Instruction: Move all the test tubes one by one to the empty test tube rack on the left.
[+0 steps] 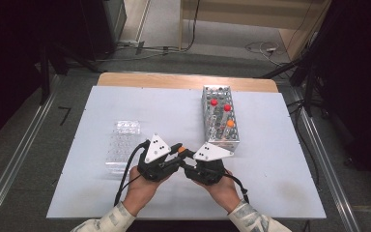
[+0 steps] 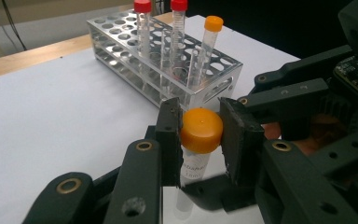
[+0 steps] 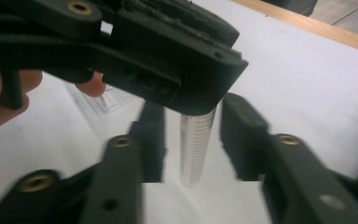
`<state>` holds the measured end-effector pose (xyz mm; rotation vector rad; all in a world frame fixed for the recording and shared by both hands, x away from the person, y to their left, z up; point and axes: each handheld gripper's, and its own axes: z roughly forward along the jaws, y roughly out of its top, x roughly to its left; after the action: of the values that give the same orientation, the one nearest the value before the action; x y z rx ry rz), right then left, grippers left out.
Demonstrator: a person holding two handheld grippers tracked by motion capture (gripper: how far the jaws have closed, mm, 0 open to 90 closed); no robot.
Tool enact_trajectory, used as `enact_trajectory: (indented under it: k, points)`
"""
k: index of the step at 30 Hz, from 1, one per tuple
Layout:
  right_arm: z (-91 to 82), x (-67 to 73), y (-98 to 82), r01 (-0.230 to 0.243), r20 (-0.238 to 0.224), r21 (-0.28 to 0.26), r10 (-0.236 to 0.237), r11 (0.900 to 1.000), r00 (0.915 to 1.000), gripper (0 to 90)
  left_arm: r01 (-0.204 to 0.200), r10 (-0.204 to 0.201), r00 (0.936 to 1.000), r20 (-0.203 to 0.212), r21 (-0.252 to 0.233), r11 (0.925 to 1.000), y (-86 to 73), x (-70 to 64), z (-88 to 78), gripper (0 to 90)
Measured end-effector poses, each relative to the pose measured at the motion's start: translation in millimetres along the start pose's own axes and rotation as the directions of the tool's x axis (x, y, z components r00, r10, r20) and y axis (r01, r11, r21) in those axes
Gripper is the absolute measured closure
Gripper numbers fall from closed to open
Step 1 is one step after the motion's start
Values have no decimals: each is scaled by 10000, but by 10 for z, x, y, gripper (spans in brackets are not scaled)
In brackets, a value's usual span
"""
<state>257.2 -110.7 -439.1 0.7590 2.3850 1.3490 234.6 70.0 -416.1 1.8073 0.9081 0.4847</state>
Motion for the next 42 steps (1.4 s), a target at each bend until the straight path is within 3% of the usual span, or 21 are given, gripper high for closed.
enact_trajectory:
  k: [3,7,19,27,32,42]
  points:
    - [9,-11,1,-127,-50,127,127,9998,9999,405,114,-114,9999,-54,-18,9999,15,39,-28,703]
    - [11,-33,-2,-250,-104,203,252,9995,9996,347,315,-319,9993,-196,-208,9993,57,106,-87,703]
    - [-6,-64,-9,-448,23,236,448,9987,9990,317,683,-742,9936,-851,-700,9952,163,350,-390,702]
    - [-18,-81,-16,-449,70,278,447,9986,9990,317,850,-970,9846,-1455,-865,9926,119,521,-631,702]
    - [-37,-98,-21,-528,104,220,526,9984,9986,318,1026,-1205,9758,-1824,-1047,9892,90,638,-794,702]
    - [-53,-115,-30,-581,172,241,577,9980,9982,320,1233,-1491,9613,-2315,-1223,9848,36,793,-995,703]
